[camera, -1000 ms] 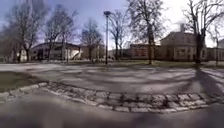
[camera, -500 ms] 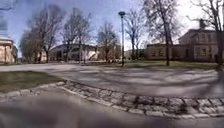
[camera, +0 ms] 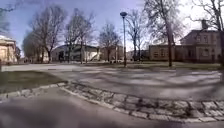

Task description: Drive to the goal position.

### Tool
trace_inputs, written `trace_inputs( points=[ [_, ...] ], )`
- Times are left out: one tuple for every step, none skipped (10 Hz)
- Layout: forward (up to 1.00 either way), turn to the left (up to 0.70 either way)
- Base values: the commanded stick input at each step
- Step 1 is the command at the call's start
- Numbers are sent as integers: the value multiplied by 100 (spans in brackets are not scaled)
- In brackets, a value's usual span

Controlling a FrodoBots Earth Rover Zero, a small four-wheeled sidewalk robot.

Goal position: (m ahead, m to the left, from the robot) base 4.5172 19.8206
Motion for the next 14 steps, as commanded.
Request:
trace_inputs(
  points=[
    [85,0],
    [85,0],
    [85,0],
    [85,0],
    [85,0],
    [85,0],
    [85,0],
    [85,0],
    [85,0],
    [85,0],
    [85,0],
    [85,0],
    [85,0],
    [85,0]
  ],
)
